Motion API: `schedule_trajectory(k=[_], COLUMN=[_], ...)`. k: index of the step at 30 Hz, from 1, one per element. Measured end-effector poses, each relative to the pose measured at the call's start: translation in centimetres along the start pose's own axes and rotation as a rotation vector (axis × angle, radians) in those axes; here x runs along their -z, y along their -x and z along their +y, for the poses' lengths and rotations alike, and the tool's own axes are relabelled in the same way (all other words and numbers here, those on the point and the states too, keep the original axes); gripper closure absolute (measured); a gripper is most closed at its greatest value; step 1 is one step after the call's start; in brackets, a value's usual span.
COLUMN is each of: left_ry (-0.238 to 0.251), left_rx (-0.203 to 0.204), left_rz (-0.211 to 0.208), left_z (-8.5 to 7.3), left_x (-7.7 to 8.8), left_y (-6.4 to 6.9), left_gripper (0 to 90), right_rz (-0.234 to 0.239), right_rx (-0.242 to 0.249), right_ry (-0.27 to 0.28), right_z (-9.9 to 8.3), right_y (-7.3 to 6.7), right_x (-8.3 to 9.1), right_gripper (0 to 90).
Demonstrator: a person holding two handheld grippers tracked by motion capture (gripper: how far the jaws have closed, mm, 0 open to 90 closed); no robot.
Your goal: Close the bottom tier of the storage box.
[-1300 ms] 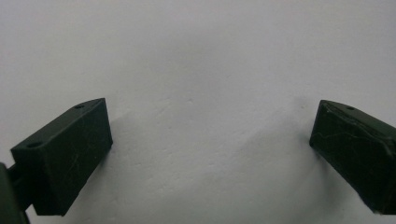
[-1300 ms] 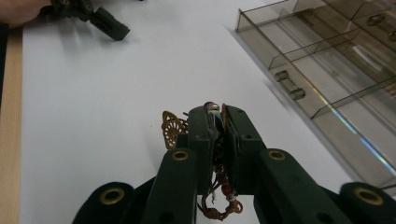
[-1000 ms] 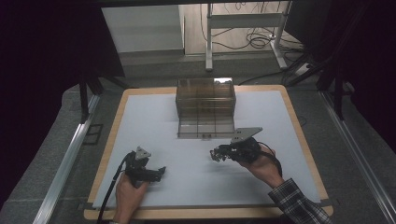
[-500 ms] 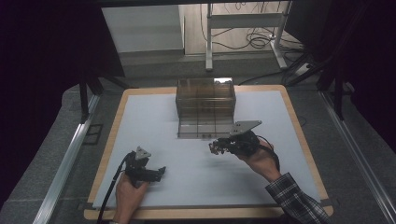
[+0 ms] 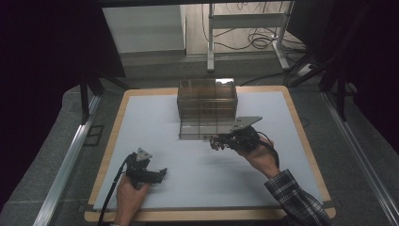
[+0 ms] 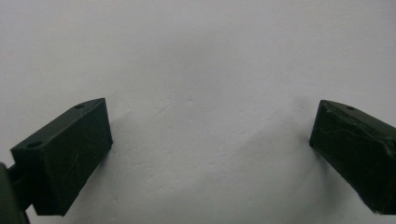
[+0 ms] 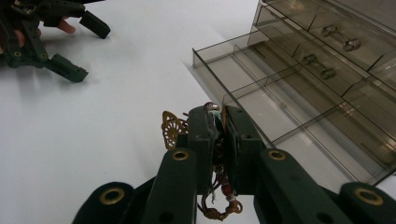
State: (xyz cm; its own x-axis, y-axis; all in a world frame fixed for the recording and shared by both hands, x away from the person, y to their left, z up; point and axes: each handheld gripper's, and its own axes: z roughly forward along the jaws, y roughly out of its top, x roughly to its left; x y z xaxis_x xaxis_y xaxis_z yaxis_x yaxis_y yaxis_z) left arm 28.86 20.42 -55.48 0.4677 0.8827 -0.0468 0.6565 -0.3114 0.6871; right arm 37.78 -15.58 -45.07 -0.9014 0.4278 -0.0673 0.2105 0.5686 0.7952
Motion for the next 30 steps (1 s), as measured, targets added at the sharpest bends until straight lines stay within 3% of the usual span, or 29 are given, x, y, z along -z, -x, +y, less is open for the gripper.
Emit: schedule_trajectory(k=[30], left_ry=[-0.004], left_rx=[-0.001], left_rz=[-0.001], left_z=[0.0], left_x=[0.0], left_y=[0.0], left_gripper=[0.0], right_rz=[-0.055], right_rx=[-0.042], right_ry=[0.027], right_z=[1.4], right_y=[2.6], right_x=[-1.9], right_gripper=[80.8])
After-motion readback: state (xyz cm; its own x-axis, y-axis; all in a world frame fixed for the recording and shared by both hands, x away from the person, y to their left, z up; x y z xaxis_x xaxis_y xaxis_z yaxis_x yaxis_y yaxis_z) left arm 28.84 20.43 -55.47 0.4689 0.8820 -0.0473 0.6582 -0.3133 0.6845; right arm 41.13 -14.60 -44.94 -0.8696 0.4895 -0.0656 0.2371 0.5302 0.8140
